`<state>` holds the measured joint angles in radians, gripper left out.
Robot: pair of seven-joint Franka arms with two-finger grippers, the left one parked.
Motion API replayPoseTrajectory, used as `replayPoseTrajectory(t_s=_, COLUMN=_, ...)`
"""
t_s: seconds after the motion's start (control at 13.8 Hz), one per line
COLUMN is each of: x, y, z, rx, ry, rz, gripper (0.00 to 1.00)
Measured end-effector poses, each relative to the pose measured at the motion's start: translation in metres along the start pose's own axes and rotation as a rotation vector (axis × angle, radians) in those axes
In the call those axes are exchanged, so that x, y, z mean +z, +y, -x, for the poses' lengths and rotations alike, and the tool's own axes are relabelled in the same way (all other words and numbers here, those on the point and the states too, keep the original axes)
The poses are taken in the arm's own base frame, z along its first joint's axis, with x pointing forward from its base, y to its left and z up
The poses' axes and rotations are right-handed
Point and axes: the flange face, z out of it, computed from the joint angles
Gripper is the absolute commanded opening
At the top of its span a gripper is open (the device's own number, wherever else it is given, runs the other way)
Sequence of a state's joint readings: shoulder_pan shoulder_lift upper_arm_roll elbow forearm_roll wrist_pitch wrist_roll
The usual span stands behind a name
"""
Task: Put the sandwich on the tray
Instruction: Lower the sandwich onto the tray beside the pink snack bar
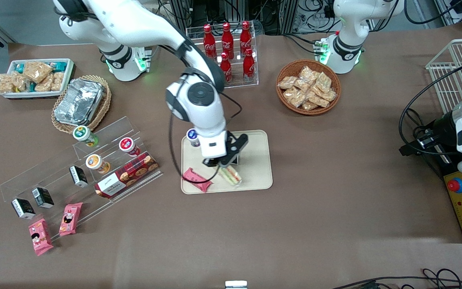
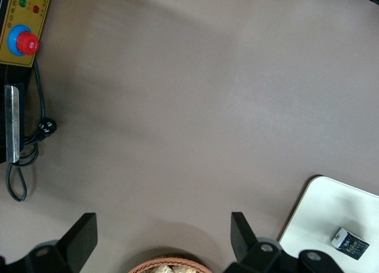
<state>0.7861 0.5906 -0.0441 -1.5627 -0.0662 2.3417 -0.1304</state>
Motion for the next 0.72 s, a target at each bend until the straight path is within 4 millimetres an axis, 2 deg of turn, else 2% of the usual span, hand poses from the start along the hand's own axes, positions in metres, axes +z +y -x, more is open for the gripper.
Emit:
replayPoseTrajectory(t_s=0.14, x=0.022, y=-0.022, z=-0.003, rx=-0.033, ry=0.015, rz=0.001, gripper=0.14)
replayPoseTrajectory(t_s=0.43, x=0.036, y=-0.023, z=-0.005, rx=-0.113, ry=0.047, rz=0.07, gripper=0.14)
replayPoseTrajectory(t_s=0.72, x=0.038, y=-0.02, z=-0.005, rx=-0.178, ry=0.05, rz=0.131, gripper=0.15)
